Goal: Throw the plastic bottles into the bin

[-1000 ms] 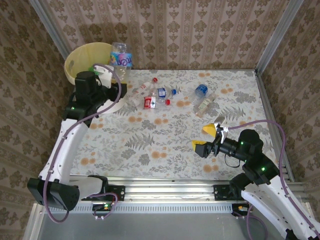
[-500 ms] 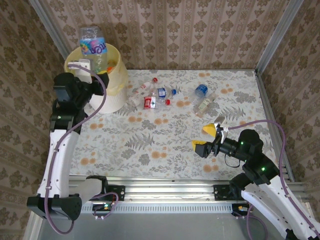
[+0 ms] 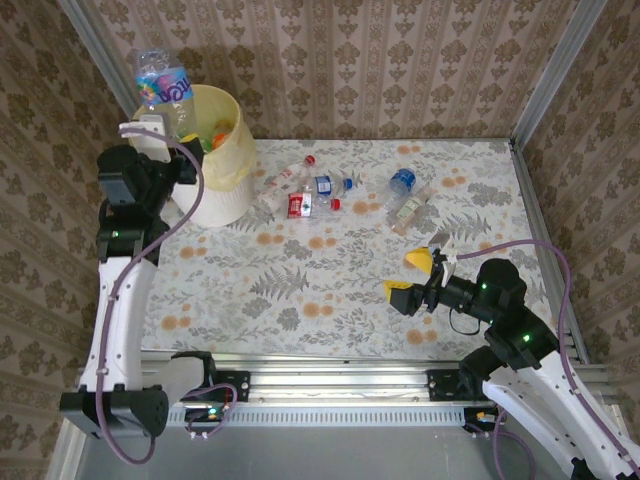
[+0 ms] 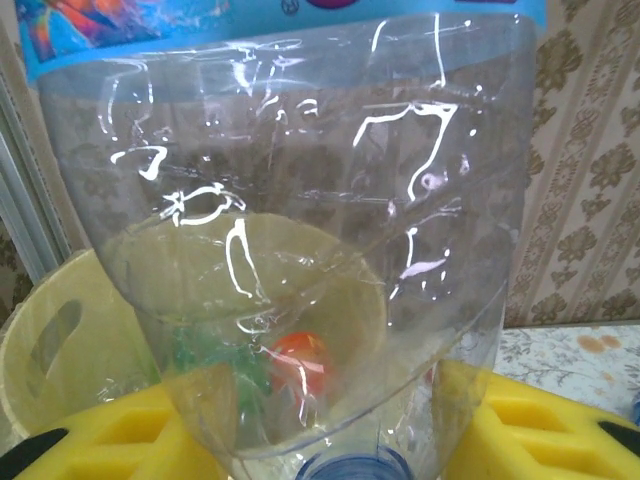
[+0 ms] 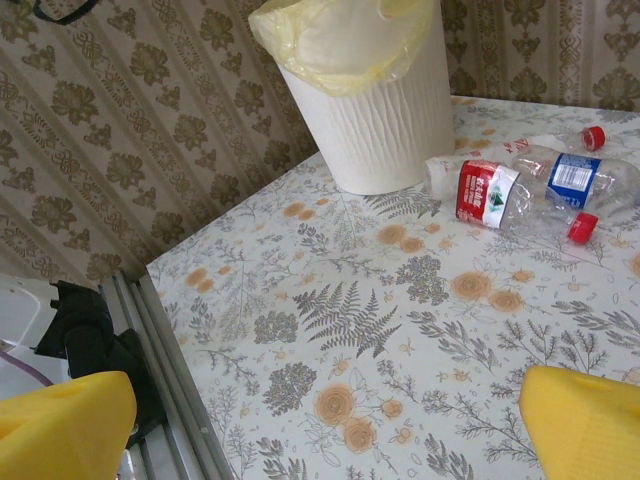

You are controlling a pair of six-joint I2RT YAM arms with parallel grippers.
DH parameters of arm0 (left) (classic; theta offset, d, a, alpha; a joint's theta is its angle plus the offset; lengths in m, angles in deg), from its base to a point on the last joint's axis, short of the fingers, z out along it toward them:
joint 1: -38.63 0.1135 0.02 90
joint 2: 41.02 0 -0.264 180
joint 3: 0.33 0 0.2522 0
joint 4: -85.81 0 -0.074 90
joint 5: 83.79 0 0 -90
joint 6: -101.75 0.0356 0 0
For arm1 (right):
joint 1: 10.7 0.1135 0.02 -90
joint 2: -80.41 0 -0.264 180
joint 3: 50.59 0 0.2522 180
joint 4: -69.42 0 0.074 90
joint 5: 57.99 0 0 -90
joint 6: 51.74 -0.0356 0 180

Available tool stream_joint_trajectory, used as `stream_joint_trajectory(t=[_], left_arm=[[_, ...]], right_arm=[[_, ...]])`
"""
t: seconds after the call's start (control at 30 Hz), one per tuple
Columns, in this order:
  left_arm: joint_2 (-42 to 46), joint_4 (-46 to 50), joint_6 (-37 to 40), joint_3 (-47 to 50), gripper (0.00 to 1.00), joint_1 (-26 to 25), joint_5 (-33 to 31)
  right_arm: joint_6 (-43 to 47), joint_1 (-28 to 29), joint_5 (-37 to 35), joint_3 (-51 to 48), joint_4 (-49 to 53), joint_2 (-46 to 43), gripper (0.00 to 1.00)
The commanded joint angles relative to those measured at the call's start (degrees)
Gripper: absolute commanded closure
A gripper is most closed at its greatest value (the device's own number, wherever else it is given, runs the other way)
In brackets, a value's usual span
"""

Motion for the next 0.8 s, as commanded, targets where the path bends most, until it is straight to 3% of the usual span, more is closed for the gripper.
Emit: stream_joint_trajectory(t=[0.0,0.2,0.3,0.4,0.47,0.5,0.6,0.77], left_arm=[[-5.59,5.1,-1.45,-5.8,0.5,2.25,1.26],[-18.99,16.97,-3.39,-15.78,0.5,5.23,0.22],[-22.39,16.43,-3.9,-16.94,0.19,5.49,-2.28],[-23.89,15.88,-4.45,-19.28,0.1,5.57,0.28],[-23.65,15.11,-4.47,-19.9,0.04,5.08,0.09],[-23.46,15.41,-4.64,-20.33,0.01,4.78,-0.13],[-21.35,16.58,-4.07,-20.53,0.0,3.34,-0.05],[-13.07,15.15,-2.63,-15.01,0.0,0.2,-0.07]], right_arm=[[0.4,0.35,0.92,0.79,-1.21,-0.19,0.0],[0.4,0.35,0.74,1.89,-1.01,1.25,0.0],[0.4,0.35,0.29,2.86,-0.88,3.0,0.0],[-0.3,0.31,-6.47,4.98,1.21,6.61,0.0],[-3.41,-0.28,-15.66,7.93,4.16,11.25,0.0],[-4.71,-1.48,-16.59,10.15,5.48,14.73,0.0],[-13.0,-6.49,-16.39,16.19,8.37,26.21,0.0],[-22.41,-15.19,-10.22,23.17,8.61,42.93,0.0]])
